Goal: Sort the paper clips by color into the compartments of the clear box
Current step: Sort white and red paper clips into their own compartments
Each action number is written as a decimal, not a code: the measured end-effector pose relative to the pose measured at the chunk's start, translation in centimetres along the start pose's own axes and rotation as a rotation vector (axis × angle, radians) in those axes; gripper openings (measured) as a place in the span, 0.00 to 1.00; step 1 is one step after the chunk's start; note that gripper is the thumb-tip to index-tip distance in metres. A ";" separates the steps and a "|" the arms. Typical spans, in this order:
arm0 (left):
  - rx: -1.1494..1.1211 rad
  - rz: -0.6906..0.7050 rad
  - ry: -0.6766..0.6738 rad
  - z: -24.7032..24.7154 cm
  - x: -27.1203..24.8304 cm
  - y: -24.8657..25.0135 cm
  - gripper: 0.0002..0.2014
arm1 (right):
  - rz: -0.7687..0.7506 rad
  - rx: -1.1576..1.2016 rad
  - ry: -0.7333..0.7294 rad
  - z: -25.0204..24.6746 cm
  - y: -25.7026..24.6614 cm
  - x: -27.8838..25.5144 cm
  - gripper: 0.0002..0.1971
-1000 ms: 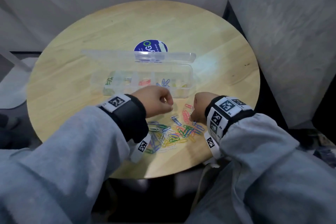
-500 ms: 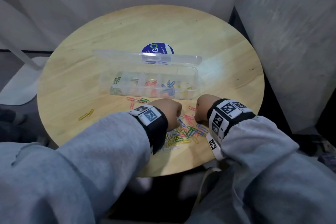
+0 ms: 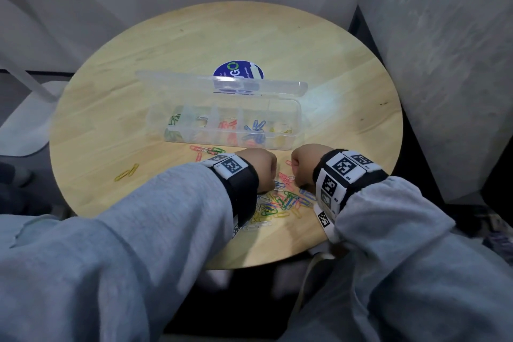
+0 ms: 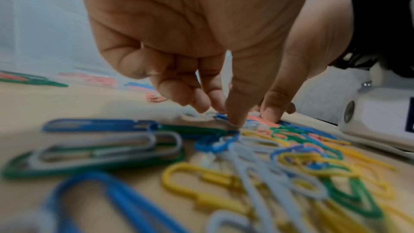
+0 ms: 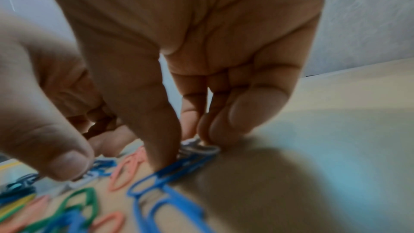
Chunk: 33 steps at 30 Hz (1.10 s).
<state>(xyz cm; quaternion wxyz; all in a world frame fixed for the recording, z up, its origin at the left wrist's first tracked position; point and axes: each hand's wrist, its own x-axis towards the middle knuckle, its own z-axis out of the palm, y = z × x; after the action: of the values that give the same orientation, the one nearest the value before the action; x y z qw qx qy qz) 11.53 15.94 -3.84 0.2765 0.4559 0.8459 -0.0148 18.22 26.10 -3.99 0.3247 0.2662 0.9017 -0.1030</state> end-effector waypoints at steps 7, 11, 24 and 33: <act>-0.037 -0.062 -0.017 0.0 -0.4 -0.9 0.03 | -0.055 -0.060 -0.014 -0.1 -0.6 -0.5 0.11; -0.081 -0.070 -0.005 -0.2 -0.4 -1.4 0.05 | -0.077 -0.071 0.004 -0.2 -0.7 -0.8 0.04; -0.092 -0.060 0.054 0.0 -0.5 -1.8 0.07 | -0.114 0.834 0.103 -1.3 1.6 -1.7 0.15; 0.048 -0.051 -0.001 -0.1 -0.4 -1.3 0.05 | -0.177 1.052 -0.079 -1.1 1.2 -1.9 0.15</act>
<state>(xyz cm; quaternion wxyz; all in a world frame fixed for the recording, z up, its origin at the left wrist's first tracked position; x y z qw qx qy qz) 10.67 14.95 -3.90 0.2655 0.4408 0.8564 -0.0426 19.55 26.73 -1.99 0.1712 0.3120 0.7345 -0.5779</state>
